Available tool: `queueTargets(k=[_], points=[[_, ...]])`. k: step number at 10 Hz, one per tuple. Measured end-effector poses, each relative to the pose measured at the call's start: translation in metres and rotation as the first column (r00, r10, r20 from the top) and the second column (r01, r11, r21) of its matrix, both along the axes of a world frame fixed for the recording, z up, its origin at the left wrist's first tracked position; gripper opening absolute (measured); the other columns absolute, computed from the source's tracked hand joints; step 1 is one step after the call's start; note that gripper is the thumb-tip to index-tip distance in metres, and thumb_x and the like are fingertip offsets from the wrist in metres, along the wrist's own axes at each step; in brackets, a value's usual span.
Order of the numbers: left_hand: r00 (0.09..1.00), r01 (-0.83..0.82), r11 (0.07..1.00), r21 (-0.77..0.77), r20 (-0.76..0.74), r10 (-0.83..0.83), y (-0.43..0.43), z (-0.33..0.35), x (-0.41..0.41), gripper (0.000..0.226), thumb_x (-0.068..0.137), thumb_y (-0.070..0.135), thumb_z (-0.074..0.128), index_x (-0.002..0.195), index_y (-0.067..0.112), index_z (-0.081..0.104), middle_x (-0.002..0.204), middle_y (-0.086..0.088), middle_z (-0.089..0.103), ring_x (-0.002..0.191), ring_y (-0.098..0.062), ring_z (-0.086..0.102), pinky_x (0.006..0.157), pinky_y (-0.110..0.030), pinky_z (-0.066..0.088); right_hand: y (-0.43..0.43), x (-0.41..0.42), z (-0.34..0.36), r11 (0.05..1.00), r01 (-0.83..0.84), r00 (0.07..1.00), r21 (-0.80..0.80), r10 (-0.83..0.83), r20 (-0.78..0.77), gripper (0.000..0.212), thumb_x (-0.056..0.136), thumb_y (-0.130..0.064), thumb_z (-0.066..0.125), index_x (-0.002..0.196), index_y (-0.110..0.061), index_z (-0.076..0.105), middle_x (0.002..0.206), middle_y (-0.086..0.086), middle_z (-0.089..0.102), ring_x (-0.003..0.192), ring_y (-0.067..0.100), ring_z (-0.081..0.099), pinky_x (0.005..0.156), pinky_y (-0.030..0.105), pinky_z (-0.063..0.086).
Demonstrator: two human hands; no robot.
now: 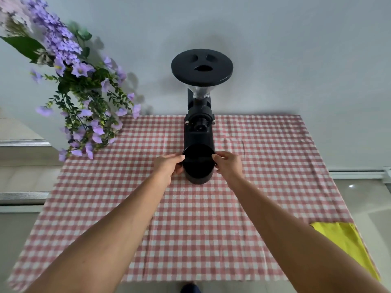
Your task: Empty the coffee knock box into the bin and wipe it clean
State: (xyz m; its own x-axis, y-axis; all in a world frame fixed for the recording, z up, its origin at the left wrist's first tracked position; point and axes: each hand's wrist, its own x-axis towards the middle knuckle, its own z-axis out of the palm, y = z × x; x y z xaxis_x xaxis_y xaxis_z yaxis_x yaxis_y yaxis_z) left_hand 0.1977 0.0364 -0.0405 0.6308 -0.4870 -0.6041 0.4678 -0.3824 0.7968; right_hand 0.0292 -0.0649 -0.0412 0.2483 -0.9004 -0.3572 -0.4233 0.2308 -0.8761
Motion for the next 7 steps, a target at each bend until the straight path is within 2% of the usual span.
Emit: queueTargets(k=[1, 2, 4, 5, 6, 7], points=[[1.000, 0.006, 1.000, -0.007, -0.013, -0.006, 0.001, -0.003, 0.000, 0.021, 0.084, 0.003, 0.080, 0.104, 0.004, 0.072, 0.081, -0.009, 0.075, 0.051, -0.012, 0.070, 0.044, -0.020, 0.054, 0.002, 0.002, -0.003, 1.000, 0.013, 1.000, -0.012, -0.013, -0.007, 0.026, 0.093, -0.023, 0.069, 0.116, -0.015, 0.073, 0.100, -0.001, 0.075, 0.088, 0.013, 0.070, 0.082, 0.032, 0.061], [1.000, 0.019, 1.000, -0.021, -0.023, -0.020, 0.001, -0.005, 0.001, 0.024, 0.085, 0.005, 0.080, 0.108, 0.005, 0.072, 0.093, -0.011, 0.076, 0.068, -0.017, 0.073, 0.050, -0.022, 0.057, 0.003, 0.002, -0.004, 1.000, 0.018, 1.000, -0.023, -0.019, -0.016, 0.026, 0.093, -0.024, 0.068, 0.117, -0.015, 0.073, 0.104, 0.001, 0.075, 0.094, 0.015, 0.070, 0.085, 0.036, 0.061], [0.999, 0.034, 0.999, 0.011, 0.039, -0.035, 0.001, -0.011, -0.001, 0.029, 0.084, 0.011, 0.082, 0.112, 0.010, 0.073, 0.099, -0.008, 0.078, 0.076, -0.018, 0.074, 0.059, -0.024, 0.057, 0.005, 0.002, -0.004, 0.999, 0.011, 0.999, -0.048, -0.013, -0.041, 0.025, 0.095, -0.026, 0.066, 0.117, -0.018, 0.072, 0.096, -0.005, 0.073, 0.089, 0.012, 0.069, 0.079, 0.028, 0.060], [0.997, 0.036, 0.999, 0.015, 0.061, -0.037, 0.002, -0.011, -0.003, 0.035, 0.085, 0.014, 0.082, 0.118, 0.009, 0.072, 0.102, -0.008, 0.077, 0.080, -0.018, 0.074, 0.066, -0.027, 0.061, 0.009, -0.001, 0.000, 0.999, -0.005, 0.999, -0.049, 0.003, -0.039, 0.028, 0.095, -0.028, 0.065, 0.120, -0.018, 0.072, 0.104, -0.001, 0.075, 0.090, 0.013, 0.068, 0.079, 0.028, 0.059], [0.995, 0.022, 1.000, 0.010, 0.093, -0.023, 0.005, -0.011, -0.005, 0.054, 0.085, 0.025, 0.082, 0.133, 0.009, 0.064, 0.122, -0.010, 0.073, 0.107, -0.025, 0.072, 0.097, -0.041, 0.058, 0.011, -0.004, 0.000, 0.998, -0.054, 0.997, -0.031, 0.052, -0.053, 0.038, 0.095, -0.035, 0.065, 0.130, -0.021, 0.065, 0.120, 0.000, 0.071, 0.101, 0.015, 0.066, 0.082, 0.028, 0.057], [0.980, 0.018, 0.997, 0.076, 0.198, -0.033, 0.013, -0.008, -0.016, 0.068, 0.093, 0.041, 0.071, 0.150, 0.014, 0.047, 0.148, -0.008, 0.056, 0.132, -0.029, 0.057, 0.110, -0.042, 0.046, 0.013, -0.015, 0.014, 0.997, -0.043, 0.994, -0.069, 0.035, -0.106, 0.047, 0.096, -0.044, 0.059, 0.137, -0.021, 0.057, 0.133, 0.000, 0.065, 0.113, 0.017, 0.064, 0.086, 0.028, 0.054]])
